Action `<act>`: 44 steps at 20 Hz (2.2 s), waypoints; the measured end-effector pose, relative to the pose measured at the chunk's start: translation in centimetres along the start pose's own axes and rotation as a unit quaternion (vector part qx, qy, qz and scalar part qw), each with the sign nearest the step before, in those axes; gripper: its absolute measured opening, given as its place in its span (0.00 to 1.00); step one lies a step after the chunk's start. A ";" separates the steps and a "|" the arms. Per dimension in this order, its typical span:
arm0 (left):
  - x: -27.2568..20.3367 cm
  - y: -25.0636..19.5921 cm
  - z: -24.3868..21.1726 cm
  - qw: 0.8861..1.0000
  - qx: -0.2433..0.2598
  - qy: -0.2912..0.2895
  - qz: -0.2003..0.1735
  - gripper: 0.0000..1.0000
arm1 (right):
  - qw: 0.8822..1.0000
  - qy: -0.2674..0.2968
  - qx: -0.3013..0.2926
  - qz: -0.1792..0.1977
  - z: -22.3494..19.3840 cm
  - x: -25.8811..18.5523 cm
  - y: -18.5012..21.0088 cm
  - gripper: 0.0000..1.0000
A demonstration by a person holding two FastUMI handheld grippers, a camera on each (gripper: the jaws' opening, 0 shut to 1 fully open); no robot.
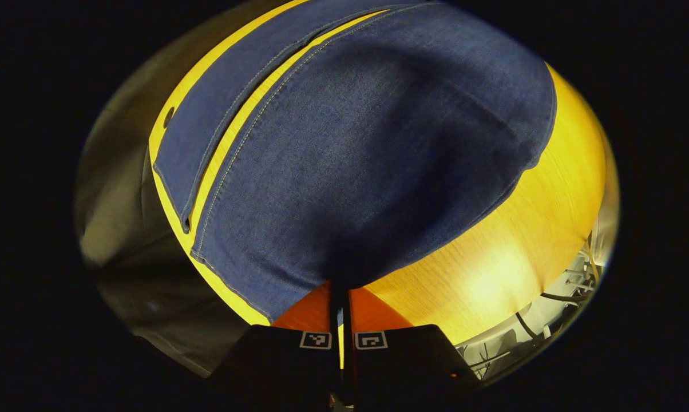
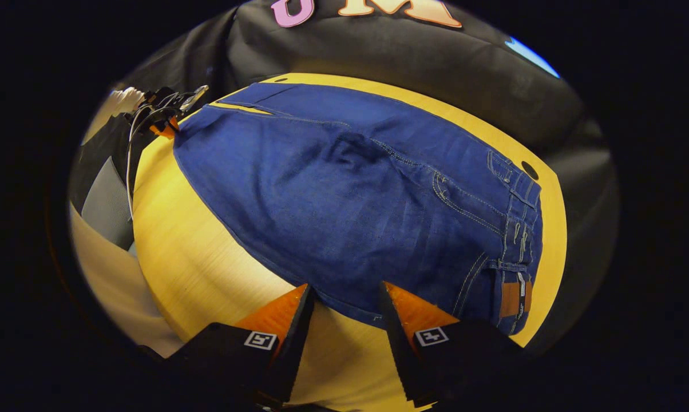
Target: Grasp the waist and the cuffs of the jeans and fold them to make the two legs overlap; first hold the waist and fold one-third of the jeans toward the cuffs, then hold the cuffs and fold the remaining one-third in the same direction to finish folding.
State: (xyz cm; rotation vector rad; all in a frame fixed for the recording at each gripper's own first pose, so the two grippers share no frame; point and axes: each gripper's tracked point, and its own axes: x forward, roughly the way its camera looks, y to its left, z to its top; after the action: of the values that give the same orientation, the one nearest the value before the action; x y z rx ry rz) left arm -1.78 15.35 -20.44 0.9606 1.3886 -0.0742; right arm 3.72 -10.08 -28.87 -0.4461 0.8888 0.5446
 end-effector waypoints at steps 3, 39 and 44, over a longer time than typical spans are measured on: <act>0.1 -0.2 0.2 1.000 -0.007 -0.008 -0.002 0.01 | 1.000 -0.011 -0.018 -0.001 0.4 0.4 0.4 0.34; -14.1 16.4 14.0 0.796 -0.421 -0.380 0.213 0.00 | 0.871 -0.264 0.297 -0.289 22.2 -3.9 -9.1 0.00; -9.4 21.6 20.4 0.805 -0.421 -0.358 0.216 0.00 | 0.863 -0.267 0.312 -0.295 25.8 2.8 -13.9 0.02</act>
State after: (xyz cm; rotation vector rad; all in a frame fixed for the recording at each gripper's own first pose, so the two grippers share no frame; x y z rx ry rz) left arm 24.27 12.28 -3.59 0.3740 0.3654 0.4563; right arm 29.16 -5.34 -14.86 0.0517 0.3144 -0.2030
